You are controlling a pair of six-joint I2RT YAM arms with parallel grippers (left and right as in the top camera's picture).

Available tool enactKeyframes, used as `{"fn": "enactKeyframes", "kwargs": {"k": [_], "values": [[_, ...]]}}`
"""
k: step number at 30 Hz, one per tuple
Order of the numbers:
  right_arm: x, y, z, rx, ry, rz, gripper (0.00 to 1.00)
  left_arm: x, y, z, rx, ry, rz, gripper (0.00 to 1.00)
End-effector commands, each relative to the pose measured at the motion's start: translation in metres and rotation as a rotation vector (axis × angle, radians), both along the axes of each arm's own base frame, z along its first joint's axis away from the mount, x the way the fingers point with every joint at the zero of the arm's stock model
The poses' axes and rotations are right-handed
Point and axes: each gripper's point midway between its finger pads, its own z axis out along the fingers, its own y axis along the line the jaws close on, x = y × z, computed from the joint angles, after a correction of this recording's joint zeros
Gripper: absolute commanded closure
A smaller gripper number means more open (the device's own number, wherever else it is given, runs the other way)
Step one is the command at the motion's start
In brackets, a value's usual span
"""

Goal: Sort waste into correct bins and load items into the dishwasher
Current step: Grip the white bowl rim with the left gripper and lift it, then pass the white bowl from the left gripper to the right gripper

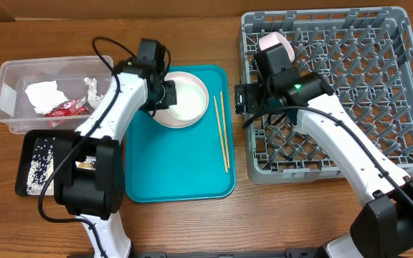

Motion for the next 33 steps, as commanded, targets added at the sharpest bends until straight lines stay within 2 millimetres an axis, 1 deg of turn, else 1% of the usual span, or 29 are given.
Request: {"fn": "enactKeyframes", "kwargs": {"k": [1,2,5,9,14,22,27,31,33], "values": [[0.005,0.007,0.024,0.051,-0.053,0.012,0.01,0.019,-0.004,0.063,-0.034,-0.123,0.003,0.96],[0.003,0.012,0.024,0.074,-0.045,0.026,0.01,0.017,-0.007,0.073,-0.051,-0.126,-0.004,0.96],[0.001,0.02,0.026,0.115,-0.034,0.049,0.02,0.012,-0.016,0.086,-0.08,-0.121,-0.025,0.96],[-0.002,0.03,0.028,0.17,-0.019,0.082,0.02,0.002,-0.03,0.084,-0.097,-0.092,-0.057,0.96],[-0.008,0.042,0.032,0.236,0.003,0.123,0.02,-0.004,-0.047,0.083,-0.095,-0.085,-0.097,0.96],[-0.009,0.043,0.032,0.238,0.005,0.125,0.02,-0.019,-0.08,0.083,-0.096,-0.072,-0.177,0.96],[-0.008,0.043,0.032,0.237,0.004,0.124,0.02,-0.033,-0.094,0.08,-0.101,-0.036,-0.216,0.96],[-0.008,0.042,0.031,0.232,0.003,0.121,0.03,-0.043,-0.107,0.081,-0.16,-0.005,-0.244,0.96],[-0.008,0.04,0.03,0.223,0.004,0.116,0.06,-0.046,-0.114,0.084,-0.211,0.007,-0.259,0.96]]}}
